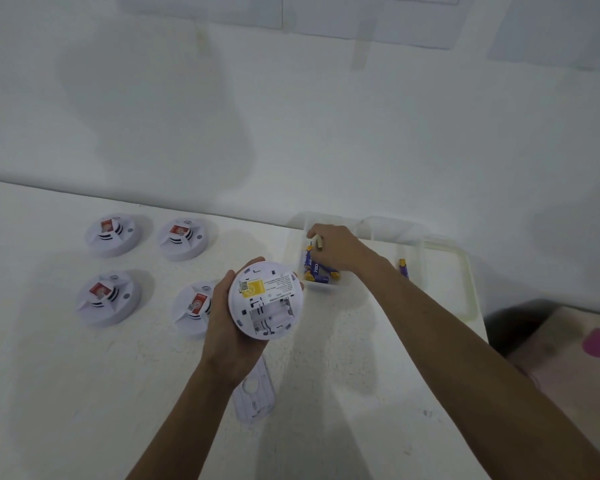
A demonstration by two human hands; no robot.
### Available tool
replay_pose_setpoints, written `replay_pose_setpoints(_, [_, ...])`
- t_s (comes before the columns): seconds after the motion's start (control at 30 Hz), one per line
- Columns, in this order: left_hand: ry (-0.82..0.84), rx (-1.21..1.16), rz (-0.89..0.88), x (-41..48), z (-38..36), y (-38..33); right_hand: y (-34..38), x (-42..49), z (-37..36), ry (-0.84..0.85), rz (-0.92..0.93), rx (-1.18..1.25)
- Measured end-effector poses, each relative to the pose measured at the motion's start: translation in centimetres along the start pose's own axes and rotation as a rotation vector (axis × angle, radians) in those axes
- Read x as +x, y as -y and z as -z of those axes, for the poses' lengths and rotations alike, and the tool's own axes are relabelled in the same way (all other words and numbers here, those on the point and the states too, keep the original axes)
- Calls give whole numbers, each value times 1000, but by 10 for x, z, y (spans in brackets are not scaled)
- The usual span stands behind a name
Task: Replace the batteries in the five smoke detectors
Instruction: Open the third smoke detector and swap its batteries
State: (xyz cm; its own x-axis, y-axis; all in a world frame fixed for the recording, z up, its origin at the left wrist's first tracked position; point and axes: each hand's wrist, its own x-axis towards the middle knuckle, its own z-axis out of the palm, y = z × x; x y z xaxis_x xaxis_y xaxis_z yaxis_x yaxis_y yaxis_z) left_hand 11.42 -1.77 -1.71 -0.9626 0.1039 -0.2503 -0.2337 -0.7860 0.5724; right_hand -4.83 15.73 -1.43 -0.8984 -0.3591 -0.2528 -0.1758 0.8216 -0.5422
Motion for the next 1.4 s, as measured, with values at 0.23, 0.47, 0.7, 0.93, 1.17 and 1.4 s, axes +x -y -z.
replay_pose_setpoints(0.23, [-3,2,-6,0,3,-1,-3,9,-14,71,-2,-284])
replay_pose_setpoints(0.47, [22,-27,29,-1,6,-4,0,-1,-8,-68,4,92])
replay_pose_setpoints(0.7, [55,-63,70,-8,3,-9,8,-26,1,-221,-2,396])
replay_pose_setpoints(0.93, [68,-83,125,-17,10,-27,47,-68,3,-429,33,759])
replay_pose_setpoints(1.17, [149,-212,221,-27,25,-61,119,-124,-16,-516,117,961])
replay_pose_setpoints(1.4, [101,-112,212,-39,44,-98,197,-159,-62,-526,213,753])
